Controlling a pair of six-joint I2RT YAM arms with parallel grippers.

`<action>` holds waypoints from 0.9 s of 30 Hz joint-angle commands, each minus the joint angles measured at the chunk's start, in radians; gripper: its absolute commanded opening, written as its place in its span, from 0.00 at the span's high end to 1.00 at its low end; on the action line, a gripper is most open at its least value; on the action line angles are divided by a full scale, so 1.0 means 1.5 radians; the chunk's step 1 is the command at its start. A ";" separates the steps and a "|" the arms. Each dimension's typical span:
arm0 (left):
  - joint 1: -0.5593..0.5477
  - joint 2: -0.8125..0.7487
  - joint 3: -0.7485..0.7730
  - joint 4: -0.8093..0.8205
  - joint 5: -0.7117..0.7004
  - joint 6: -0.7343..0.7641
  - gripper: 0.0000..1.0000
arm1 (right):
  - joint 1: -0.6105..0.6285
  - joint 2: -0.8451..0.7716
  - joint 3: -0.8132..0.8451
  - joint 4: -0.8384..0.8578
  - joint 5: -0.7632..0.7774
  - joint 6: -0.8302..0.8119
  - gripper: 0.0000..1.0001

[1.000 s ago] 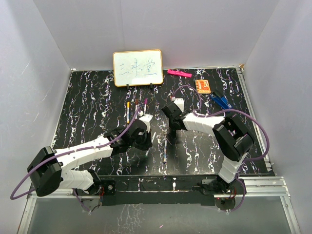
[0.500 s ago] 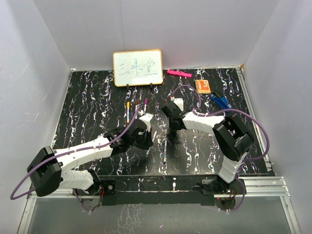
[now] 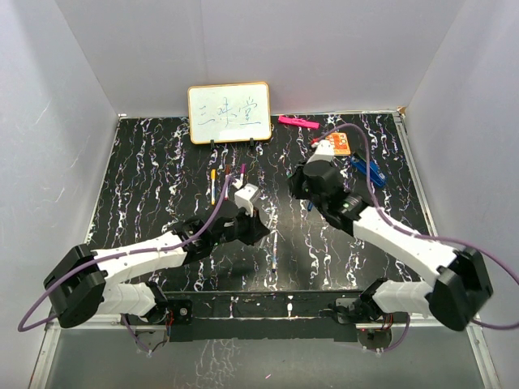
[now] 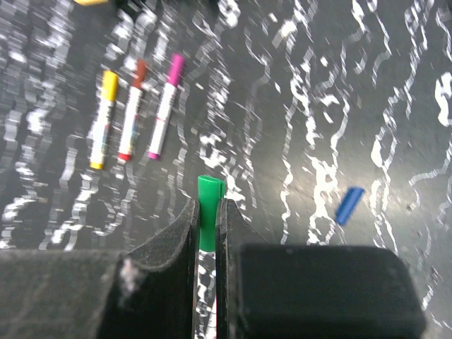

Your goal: Insert the pens into the pen caps

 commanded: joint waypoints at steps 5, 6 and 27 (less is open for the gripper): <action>-0.003 0.044 0.013 0.198 0.066 -0.023 1.00 | -0.002 -0.111 -0.099 0.236 -0.109 -0.017 1.00; -0.002 0.047 0.020 0.201 0.070 -0.026 1.00 | -0.002 -0.119 -0.110 0.252 -0.118 -0.017 1.00; -0.002 0.041 -0.007 0.301 0.059 -0.075 1.00 | -0.002 -0.229 -0.219 0.362 -0.140 -0.018 1.00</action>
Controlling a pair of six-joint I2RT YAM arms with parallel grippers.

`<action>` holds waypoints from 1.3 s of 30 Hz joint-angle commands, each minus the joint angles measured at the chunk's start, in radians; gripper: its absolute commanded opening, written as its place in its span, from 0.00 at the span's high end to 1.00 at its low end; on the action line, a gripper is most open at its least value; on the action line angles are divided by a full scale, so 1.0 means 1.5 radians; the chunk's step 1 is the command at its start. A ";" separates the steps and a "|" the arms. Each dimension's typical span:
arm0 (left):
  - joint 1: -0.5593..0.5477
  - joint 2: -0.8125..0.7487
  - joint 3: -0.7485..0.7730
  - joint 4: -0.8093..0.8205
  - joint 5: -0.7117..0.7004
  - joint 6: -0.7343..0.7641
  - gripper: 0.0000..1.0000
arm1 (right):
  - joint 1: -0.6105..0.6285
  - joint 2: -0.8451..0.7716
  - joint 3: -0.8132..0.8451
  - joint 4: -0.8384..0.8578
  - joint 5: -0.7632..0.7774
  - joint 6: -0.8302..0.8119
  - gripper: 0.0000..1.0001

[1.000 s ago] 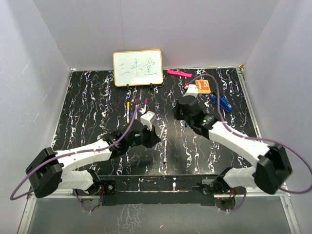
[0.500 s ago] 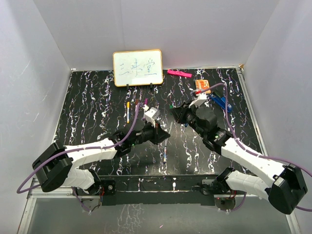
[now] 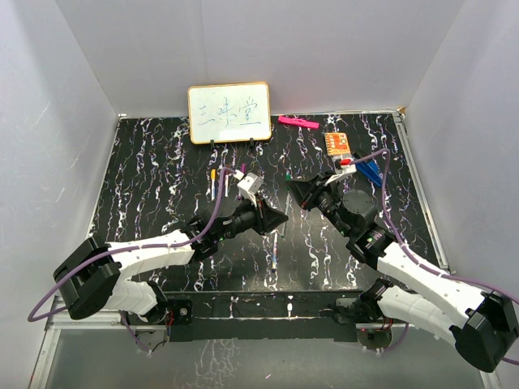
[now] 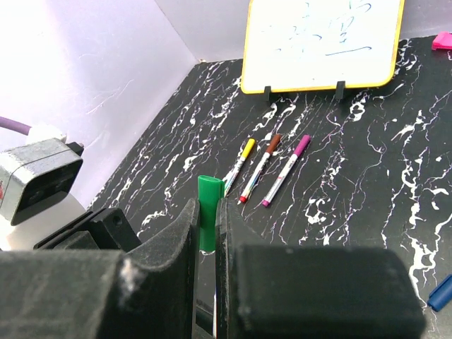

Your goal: Insert the pens into the pen caps

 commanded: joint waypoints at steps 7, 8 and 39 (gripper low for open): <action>-0.002 -0.023 -0.004 0.031 0.002 -0.001 1.00 | -0.002 -0.011 -0.008 0.058 0.005 -0.010 1.00; -0.002 -0.024 -0.005 0.030 0.001 -0.001 1.00 | -0.002 -0.012 -0.009 0.058 0.006 -0.010 1.00; -0.002 -0.034 -0.008 0.025 -0.017 -0.003 1.00 | -0.002 -0.013 -0.026 0.056 0.001 -0.009 1.00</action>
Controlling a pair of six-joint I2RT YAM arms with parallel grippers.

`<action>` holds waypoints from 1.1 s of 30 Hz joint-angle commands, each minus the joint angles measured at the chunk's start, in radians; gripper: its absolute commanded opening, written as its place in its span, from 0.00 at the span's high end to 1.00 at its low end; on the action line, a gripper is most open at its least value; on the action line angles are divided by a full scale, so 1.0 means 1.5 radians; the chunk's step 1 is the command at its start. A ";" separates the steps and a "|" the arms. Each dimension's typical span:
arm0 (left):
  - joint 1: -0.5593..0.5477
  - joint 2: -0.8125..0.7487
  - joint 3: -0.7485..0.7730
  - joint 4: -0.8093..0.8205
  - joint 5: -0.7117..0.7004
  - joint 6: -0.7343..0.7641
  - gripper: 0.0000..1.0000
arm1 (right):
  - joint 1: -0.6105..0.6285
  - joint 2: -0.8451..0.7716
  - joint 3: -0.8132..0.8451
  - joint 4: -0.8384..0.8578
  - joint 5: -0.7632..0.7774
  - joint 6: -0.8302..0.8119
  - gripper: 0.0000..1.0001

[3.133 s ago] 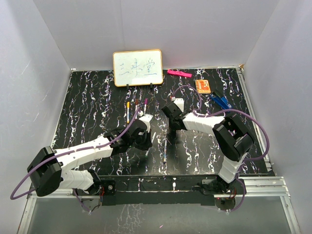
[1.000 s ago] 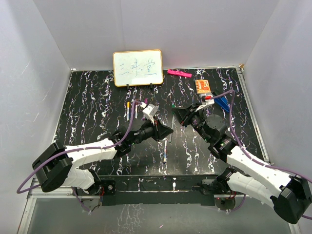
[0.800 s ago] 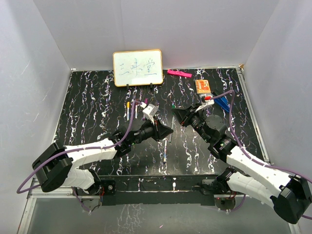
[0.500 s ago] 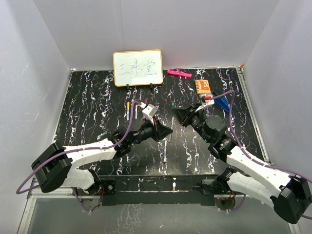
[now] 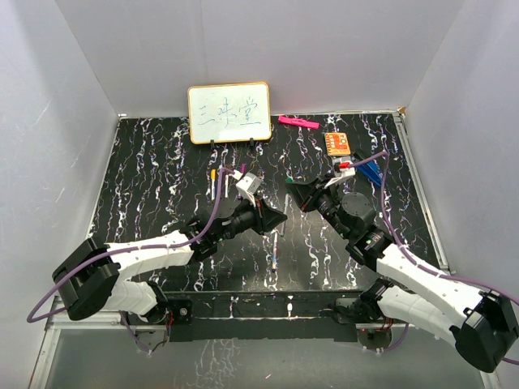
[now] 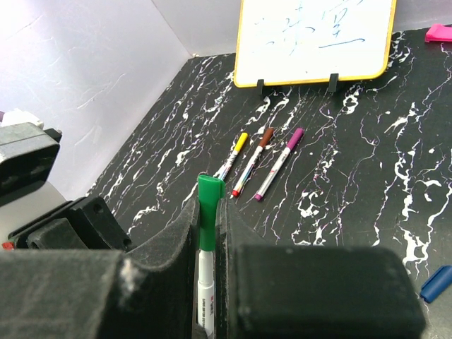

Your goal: Insert the pens into the pen caps

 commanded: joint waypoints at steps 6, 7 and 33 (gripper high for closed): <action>-0.002 -0.032 -0.004 0.025 -0.006 -0.001 1.00 | -0.002 -0.010 -0.005 0.039 -0.006 -0.002 1.00; -0.002 -0.031 -0.004 0.026 -0.009 -0.002 1.00 | -0.002 -0.010 -0.005 0.039 -0.006 -0.001 1.00; 0.014 -0.005 0.043 0.102 -0.089 -0.033 1.00 | 0.011 0.020 -0.030 0.011 -0.069 0.036 1.00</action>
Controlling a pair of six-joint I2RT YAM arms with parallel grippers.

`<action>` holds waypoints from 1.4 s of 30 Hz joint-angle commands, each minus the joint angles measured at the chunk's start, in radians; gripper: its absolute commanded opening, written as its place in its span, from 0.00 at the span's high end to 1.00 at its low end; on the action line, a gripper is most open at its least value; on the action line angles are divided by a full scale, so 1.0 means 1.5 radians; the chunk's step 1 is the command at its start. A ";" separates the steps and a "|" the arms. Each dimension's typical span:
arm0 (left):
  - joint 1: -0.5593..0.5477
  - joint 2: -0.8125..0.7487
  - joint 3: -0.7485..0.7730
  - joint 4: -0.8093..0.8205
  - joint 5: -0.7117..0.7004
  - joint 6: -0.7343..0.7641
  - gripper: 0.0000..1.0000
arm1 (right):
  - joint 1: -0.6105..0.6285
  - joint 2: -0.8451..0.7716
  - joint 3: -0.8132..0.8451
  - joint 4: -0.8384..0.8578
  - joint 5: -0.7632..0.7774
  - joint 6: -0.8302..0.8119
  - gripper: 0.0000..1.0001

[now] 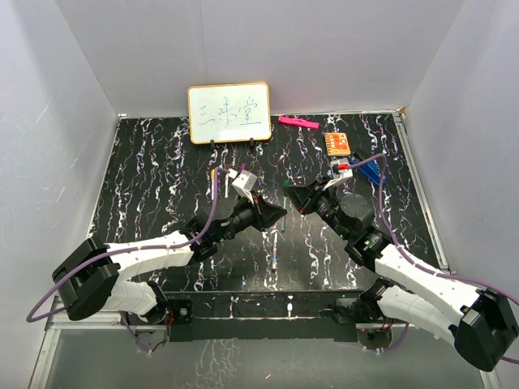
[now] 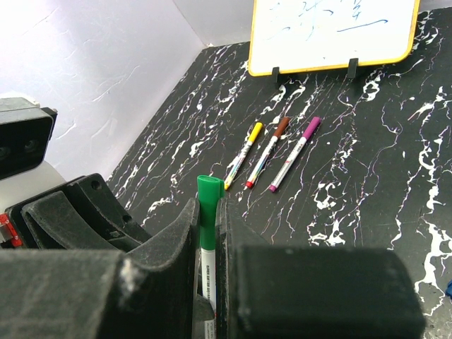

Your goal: Insert the pens into the pen caps

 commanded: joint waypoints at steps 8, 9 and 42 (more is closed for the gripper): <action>0.057 0.007 0.066 0.076 -0.029 -0.017 1.00 | 0.034 0.028 -0.007 -0.062 -0.037 -0.001 1.00; 0.060 0.009 0.069 0.077 -0.029 -0.014 1.00 | 0.041 0.028 -0.008 -0.067 -0.033 -0.001 1.00; 0.116 0.084 0.073 -0.239 -0.113 0.001 1.00 | 0.123 -0.058 0.147 -0.184 0.380 -0.022 0.29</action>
